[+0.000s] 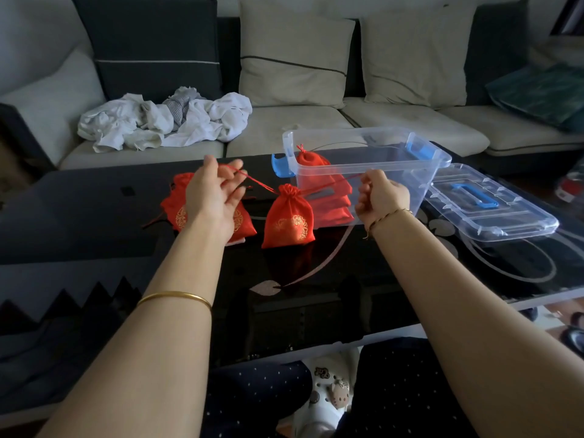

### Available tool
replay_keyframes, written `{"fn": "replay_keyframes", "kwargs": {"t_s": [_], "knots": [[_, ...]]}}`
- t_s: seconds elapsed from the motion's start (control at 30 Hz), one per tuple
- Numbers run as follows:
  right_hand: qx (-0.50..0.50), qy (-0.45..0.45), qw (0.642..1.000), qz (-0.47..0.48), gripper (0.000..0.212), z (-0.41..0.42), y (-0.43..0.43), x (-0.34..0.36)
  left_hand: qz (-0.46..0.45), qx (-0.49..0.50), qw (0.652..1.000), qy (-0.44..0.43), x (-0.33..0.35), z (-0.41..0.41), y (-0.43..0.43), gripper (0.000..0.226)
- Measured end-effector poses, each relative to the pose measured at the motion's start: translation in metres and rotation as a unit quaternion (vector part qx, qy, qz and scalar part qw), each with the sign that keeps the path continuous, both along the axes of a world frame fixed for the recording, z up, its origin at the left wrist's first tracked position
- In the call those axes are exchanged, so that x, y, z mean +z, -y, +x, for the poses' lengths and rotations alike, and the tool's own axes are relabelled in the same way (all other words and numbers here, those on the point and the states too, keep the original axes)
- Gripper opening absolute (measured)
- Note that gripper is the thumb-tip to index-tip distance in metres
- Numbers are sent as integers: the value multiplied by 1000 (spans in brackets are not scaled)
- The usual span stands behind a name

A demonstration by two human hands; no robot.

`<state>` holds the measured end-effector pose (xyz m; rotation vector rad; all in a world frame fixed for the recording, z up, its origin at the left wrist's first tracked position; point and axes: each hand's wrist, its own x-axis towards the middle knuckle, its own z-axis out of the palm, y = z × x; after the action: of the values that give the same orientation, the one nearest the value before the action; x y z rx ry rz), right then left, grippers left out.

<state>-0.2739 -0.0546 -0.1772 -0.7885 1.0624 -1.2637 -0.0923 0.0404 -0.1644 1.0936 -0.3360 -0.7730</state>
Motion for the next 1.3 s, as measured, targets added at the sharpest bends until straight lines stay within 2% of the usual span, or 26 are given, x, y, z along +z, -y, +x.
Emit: {"fn": "replay_keyframes", "kwargs": {"t_s": [0.1,0.23,0.33,0.4,0.5,0.6,0.7,0.83,0.9,0.97,1.0,1.03,1.07,1.13,1.17,1.23,1.3], "knots": [[23,-73,989,-130,28,6,-12,16,-41,-96,993,63,10,-9,-1,38],[72,-134,949,-276,29,21,-28,35,-15,-184,957,225,17,-25,-1,10],[101,-208,910,-344,29,30,-35,42,25,-214,918,334,19,-32,0,11],[115,-222,898,-363,30,34,-38,43,35,-213,895,390,19,-34,-1,5],[123,-203,911,-339,32,36,-36,41,40,-208,888,408,18,-34,-1,19],[164,-198,936,-239,37,35,-26,33,37,-213,897,385,18,-33,0,21],[235,-281,908,-202,41,32,-23,22,26,-220,905,363,17,-32,0,8],[230,-287,896,-251,34,31,-26,19,10,-234,909,344,17,-33,-1,12],[220,-251,909,-247,31,30,-25,21,-2,-220,918,331,15,-33,1,13],[251,-159,936,-186,33,27,-24,24,-19,-187,931,314,14,-32,3,12],[291,-127,935,-156,33,24,-25,25,-24,-173,936,306,13,-32,4,12],[340,-134,921,-135,32,21,-25,26,-26,-164,939,301,13,-31,4,12],[382,-182,898,-126,31,18,-26,25,-22,-163,940,301,13,-30,5,15],[404,-292,858,-123,25,15,-27,22,-8,-175,932,318,13,-30,4,21],[383,-311,860,-128,23,16,-27,20,-3,-185,923,336,14,-30,3,23],[314,-276,894,-161,22,22,-24,15,0,-202,897,392,17,-31,0,26],[250,-261,906,-220,24,27,-23,16,-3,-202,859,470,21,-32,-2,26]]}}
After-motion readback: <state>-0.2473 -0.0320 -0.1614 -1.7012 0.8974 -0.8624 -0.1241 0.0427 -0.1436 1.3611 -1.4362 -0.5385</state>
